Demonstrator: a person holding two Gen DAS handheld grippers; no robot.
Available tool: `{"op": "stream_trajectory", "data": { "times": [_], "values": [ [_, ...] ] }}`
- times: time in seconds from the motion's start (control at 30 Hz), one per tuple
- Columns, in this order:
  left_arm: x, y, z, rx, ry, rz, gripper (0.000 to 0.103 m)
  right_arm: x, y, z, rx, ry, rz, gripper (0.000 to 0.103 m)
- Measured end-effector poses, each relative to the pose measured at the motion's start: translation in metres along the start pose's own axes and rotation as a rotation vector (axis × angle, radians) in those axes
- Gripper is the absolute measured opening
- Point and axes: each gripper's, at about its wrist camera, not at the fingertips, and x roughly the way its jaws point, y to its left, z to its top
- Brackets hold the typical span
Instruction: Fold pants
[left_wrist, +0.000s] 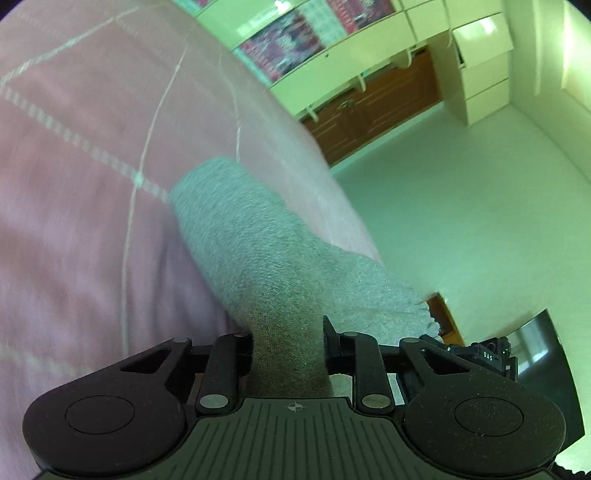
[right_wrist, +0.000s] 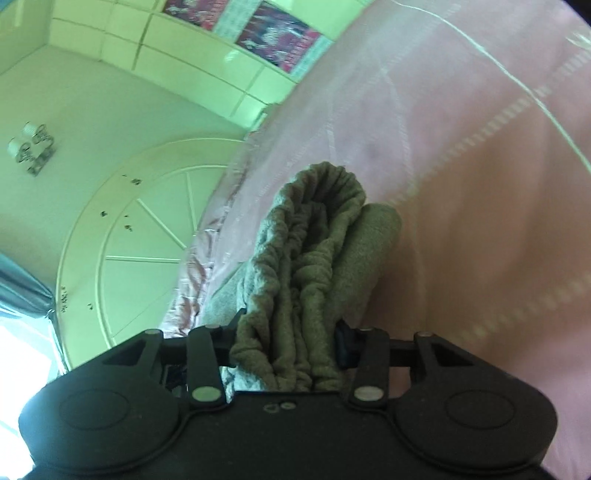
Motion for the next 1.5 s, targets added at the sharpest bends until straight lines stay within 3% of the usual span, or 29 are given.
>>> {"op": "stream_trajectory", "data": {
  "times": [0.17,0.27,0.37,0.47,0.53,0.57,0.63,0.73,0.8,0.83,0.9,0.93,1.03,1.1,1.13,1.17,1.2,1.27,1.37,1.47,1.5],
  "values": [
    [-0.006,0.007,0.079,0.035,-0.085,0.019,0.025,0.049,0.008,0.060,-0.021,0.005,0.050,0.035],
    [-0.001,0.017,0.127,0.055,-0.115,0.067,0.025,0.094,0.003,0.101,-0.015,0.016,0.057,0.035],
    [0.011,0.040,0.159,0.047,-0.139,0.113,0.025,0.138,-0.008,0.130,-0.008,0.022,0.037,0.035],
    [0.031,0.072,0.173,0.019,-0.133,0.169,0.025,0.178,-0.025,0.139,-0.002,0.037,-0.015,0.036],
    [0.057,0.095,0.165,-0.006,-0.087,0.241,0.028,0.196,-0.037,0.134,-0.017,0.047,-0.100,0.048],
    [0.065,0.106,0.160,-0.026,-0.076,0.256,0.040,0.202,-0.044,0.128,-0.027,0.046,-0.131,0.053],
    [0.066,0.117,0.145,-0.010,-0.129,0.188,0.043,0.199,-0.055,0.120,-0.017,0.000,-0.069,0.056],
    [0.062,0.121,0.140,-0.017,-0.151,0.116,0.047,0.192,-0.055,0.116,-0.064,0.020,-0.057,0.055],
    [0.052,0.117,0.143,-0.031,-0.121,0.105,0.061,0.169,-0.053,0.114,-0.074,0.019,-0.096,0.061],
    [0.041,0.108,0.139,0.009,-0.129,0.137,0.067,0.156,-0.049,0.114,-0.087,0.004,-0.122,0.065],
    [0.016,0.083,0.129,0.156,-0.164,0.301,0.097,0.127,-0.033,0.106,-0.194,-0.076,-0.209,0.074],
    [0.010,0.073,0.124,0.203,-0.170,0.365,0.101,0.117,-0.023,0.101,-0.249,-0.100,-0.209,0.074],
    [0.005,0.054,0.121,0.278,-0.131,0.435,0.101,0.113,0.010,0.088,-0.391,-0.168,-0.257,0.074],
    [0.019,0.041,0.110,0.345,-0.081,0.542,0.101,0.129,0.027,0.083,-0.445,-0.187,-0.328,0.087],
    [0.021,0.042,0.102,0.358,-0.051,0.576,0.101,0.139,0.028,0.077,-0.471,-0.150,-0.398,0.087],
    [0.024,0.043,0.095,0.349,-0.031,0.591,0.101,0.158,0.022,0.076,-0.481,-0.053,-0.503,0.085],
    [0.026,0.041,0.089,0.352,-0.043,0.613,0.101,0.176,0.009,0.080,-0.438,0.028,-0.524,0.086],
    [0.026,0.035,0.080,0.415,-0.041,0.643,0.102,0.165,-0.004,0.079,-0.341,0.013,-0.472,0.087],
    [0.004,0.031,0.084,0.374,-0.034,0.628,0.101,0.143,0.010,0.078,-0.359,-0.042,-0.483,0.083],
    [-0.028,0.013,0.094,0.413,-0.199,0.611,0.101,0.119,0.029,0.077,-0.443,-0.179,-0.449,0.084],
    [-0.029,0.009,0.104,0.416,-0.222,0.637,0.101,0.116,0.034,0.079,-0.456,-0.213,-0.435,0.084]
  ]
}}
